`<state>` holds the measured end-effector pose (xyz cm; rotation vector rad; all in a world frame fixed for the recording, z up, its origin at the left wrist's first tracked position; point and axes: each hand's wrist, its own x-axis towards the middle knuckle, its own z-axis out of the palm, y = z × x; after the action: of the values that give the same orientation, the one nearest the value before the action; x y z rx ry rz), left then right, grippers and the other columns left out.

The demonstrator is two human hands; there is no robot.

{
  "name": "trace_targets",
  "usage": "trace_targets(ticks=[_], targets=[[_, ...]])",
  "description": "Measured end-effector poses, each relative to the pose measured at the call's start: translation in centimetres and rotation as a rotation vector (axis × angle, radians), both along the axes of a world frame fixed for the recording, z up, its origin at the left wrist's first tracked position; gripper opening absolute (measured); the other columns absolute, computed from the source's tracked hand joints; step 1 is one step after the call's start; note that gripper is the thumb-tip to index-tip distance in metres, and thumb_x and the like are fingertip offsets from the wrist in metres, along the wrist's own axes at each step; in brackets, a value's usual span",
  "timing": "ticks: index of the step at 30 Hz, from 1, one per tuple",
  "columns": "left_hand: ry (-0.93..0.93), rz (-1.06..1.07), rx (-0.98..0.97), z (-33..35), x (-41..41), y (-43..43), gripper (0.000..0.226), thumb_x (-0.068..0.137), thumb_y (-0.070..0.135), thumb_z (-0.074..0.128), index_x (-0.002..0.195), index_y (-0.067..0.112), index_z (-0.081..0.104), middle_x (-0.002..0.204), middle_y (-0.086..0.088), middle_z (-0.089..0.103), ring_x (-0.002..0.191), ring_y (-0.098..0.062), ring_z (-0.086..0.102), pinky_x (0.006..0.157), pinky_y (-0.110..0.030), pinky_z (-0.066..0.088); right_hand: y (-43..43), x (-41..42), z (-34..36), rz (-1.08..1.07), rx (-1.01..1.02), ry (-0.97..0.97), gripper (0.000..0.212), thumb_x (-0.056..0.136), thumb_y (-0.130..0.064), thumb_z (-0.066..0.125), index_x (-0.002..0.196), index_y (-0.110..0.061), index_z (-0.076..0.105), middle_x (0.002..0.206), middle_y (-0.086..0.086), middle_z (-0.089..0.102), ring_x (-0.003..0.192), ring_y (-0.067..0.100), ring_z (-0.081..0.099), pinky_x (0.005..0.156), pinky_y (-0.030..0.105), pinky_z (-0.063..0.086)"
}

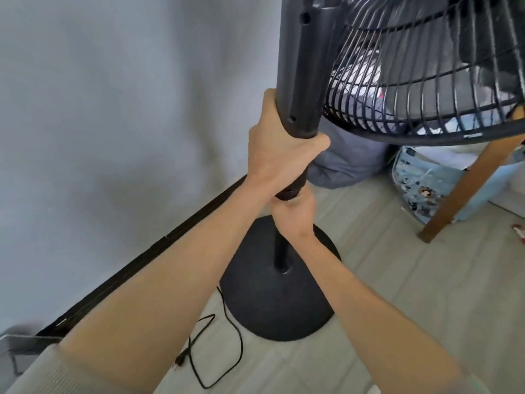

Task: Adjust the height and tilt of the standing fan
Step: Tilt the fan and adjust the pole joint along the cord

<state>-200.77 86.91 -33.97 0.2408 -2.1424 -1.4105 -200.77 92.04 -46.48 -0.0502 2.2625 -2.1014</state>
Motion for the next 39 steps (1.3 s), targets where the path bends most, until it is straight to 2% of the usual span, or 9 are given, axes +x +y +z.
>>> trace_targets(ticks=[6,9,12,15,19,23,26,36,39], targets=[[-0.088,-0.132,0.014,0.6,-0.3,-1.9,0.059,0.067,0.025,0.086,0.118,0.02,0.056,0.099,0.005,0.073,0.09,-0.008,0.07,0.08,-0.031,0.062,2.4,-2.7,1.8,0.388,0.098,-0.038,0.022,0.066,0.007,0.078,0.066,-0.01,0.064,0.062,-0.005,0.066,0.058,0.009,0.06,0.061,0.028,0.051],[-0.046,-0.142,0.012,-1.1,1.8,-1.7,0.063,0.076,0.053,0.077,0.126,0.029,0.047,0.116,0.008,0.067,0.105,-0.006,0.066,0.09,-0.024,0.055,3.5,-2.5,2.0,0.397,0.141,0.007,0.019,0.071,-0.011,0.085,0.077,-0.004,0.068,0.073,0.007,0.071,0.068,0.021,0.067,0.072,0.035,0.057],[0.075,0.141,0.017,-7.1,6.5,-1.1,0.036,0.085,0.054,0.064,0.105,0.027,0.049,0.096,0.0,0.06,0.085,-0.014,0.059,0.075,-0.025,0.047,4.1,-1.5,1.5,0.274,0.087,0.04,0.048,0.063,-0.039,0.085,0.081,0.0,0.063,0.072,0.006,0.066,0.069,0.015,0.063,0.071,0.036,0.056],[-0.291,0.069,-0.084,-14.0,9.5,0.4,0.021,0.085,0.039,0.067,0.095,0.033,0.049,0.087,0.008,0.06,0.078,-0.012,0.06,0.067,-0.029,0.044,3.9,-1.3,1.5,0.119,0.023,0.046,0.06,0.061,-0.048,0.083,0.086,0.004,0.064,0.076,0.009,0.068,0.074,0.015,0.062,0.08,0.042,0.056],[-0.594,-0.043,0.088,-17.8,6.7,1.8,0.082,0.08,0.033,0.08,0.147,0.022,0.034,0.139,-0.003,0.049,0.124,-0.02,0.053,0.087,-0.03,0.047,3.6,-1.7,1.6,0.097,0.137,0.071,0.047,0.063,-0.044,0.082,0.081,-0.002,0.068,0.072,0.0,0.07,0.072,0.01,0.066,0.072,0.031,0.055],[-0.491,-0.083,0.157,-17.8,2.4,1.6,0.024,0.084,0.03,0.077,0.099,0.026,0.059,0.093,0.007,0.07,0.084,-0.011,0.064,0.066,-0.024,0.047,3.2,-2.0,2.2,0.228,0.167,0.112,0.015,0.061,-0.012,0.075,0.059,-0.024,0.066,0.061,-0.009,0.067,0.061,0.003,0.064,0.057,0.016,0.051],[-0.416,-0.098,0.209,-18.9,1.3,1.1,0.039,0.083,0.016,0.071,0.061,0.033,0.043,0.056,0.015,0.054,0.056,-0.001,0.052,0.052,-0.024,0.034,3.0,-2.1,1.9,0.284,0.12,0.126,0.029,0.06,-0.003,0.069,0.054,-0.031,0.068,0.058,-0.015,0.065,0.059,0.0,0.062,0.055,0.016,0.05],[-0.283,-0.217,0.325,-20.2,0.1,0.1,0.052,0.068,0.007,0.069,0.062,0.057,0.055,0.059,0.033,0.058,0.056,0.008,0.055,0.049,-0.011,0.036,4.3,-6.2,1.9,0.824,0.027,-0.002,0.033,0.055,-0.004,0.07,0.085,-0.015,0.062,0.077,-0.001,0.066,0.086,0.021,0.06,0.079,0.032,0.052],[-0.264,-0.22,0.332,-20.4,0.0,-0.2,0.037,0.069,0.006,0.068,0.068,0.042,0.06,0.062,0.026,0.062,0.06,0.008,0.058,0.053,-0.012,0.042,4.1,-5.5,1.8,0.691,0.046,0.012,0.028,0.06,-0.003,0.073,0.079,-0.024,0.072,0.079,-0.001,0.07,0.085,0.02,0.064,0.081,0.033,0.051]])
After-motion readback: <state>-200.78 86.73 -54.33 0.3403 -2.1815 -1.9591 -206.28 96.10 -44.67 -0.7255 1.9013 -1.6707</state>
